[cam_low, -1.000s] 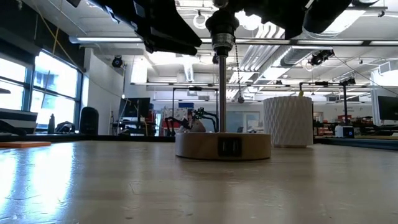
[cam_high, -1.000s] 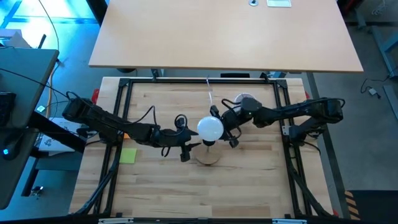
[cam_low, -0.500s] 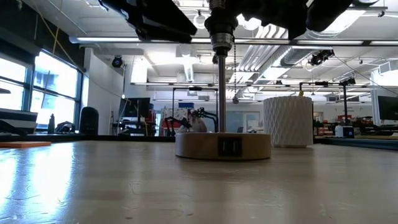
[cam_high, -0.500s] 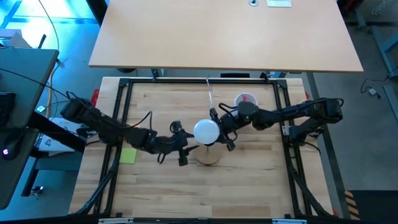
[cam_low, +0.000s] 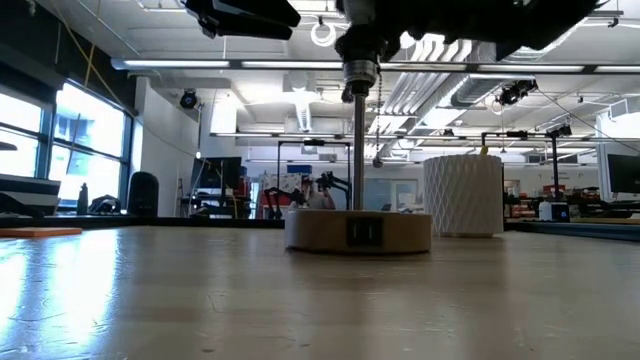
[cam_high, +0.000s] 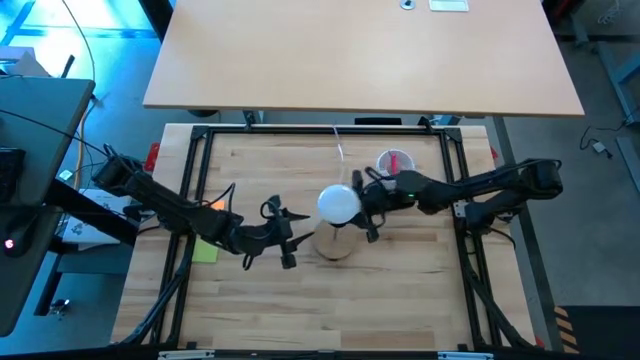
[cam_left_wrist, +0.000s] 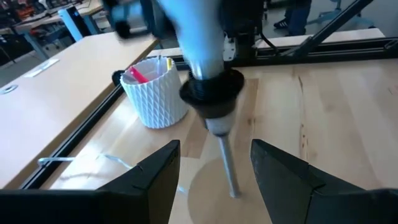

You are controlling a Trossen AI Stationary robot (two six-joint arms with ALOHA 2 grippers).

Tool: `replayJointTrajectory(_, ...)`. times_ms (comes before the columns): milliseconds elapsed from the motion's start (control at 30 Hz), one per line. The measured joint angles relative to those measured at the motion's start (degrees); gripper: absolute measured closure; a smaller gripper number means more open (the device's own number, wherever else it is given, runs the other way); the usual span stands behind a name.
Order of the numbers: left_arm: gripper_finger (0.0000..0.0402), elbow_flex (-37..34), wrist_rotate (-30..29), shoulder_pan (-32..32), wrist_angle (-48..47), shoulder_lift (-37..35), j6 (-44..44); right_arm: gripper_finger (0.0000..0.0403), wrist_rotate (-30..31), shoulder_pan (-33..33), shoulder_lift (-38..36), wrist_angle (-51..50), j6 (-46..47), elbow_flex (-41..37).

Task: Screw lightbulb
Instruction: Insert the light bulb into the brown lamp

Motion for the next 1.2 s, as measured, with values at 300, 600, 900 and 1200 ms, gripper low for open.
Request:
replayJointTrajectory(300,0.0209,0.0,-1.14,0.42,1.97,0.0,0.09,0.0257,6.52,1.11,1.42,23.46,5.36,-9.07)
replayJointTrajectory(600,0.0209,0.0,-2.14,0.53,5.6,0.0,3.53,0.0257,6.53,1.11,4.99,23.09,5.16,-6.71)
replayJointTrajectory(900,0.0209,0.0,-3.45,0.53,6.25,0.0,4.12,0.0258,8.69,1.11,5.7,22.68,5.23,-6.73)
replayJointTrajectory(1200,0.0209,0.0,-4.7,0.7,8.13,0.0,4.62,0.0258,9.12,1.11,5.69,22.63,5.78,-6.73)
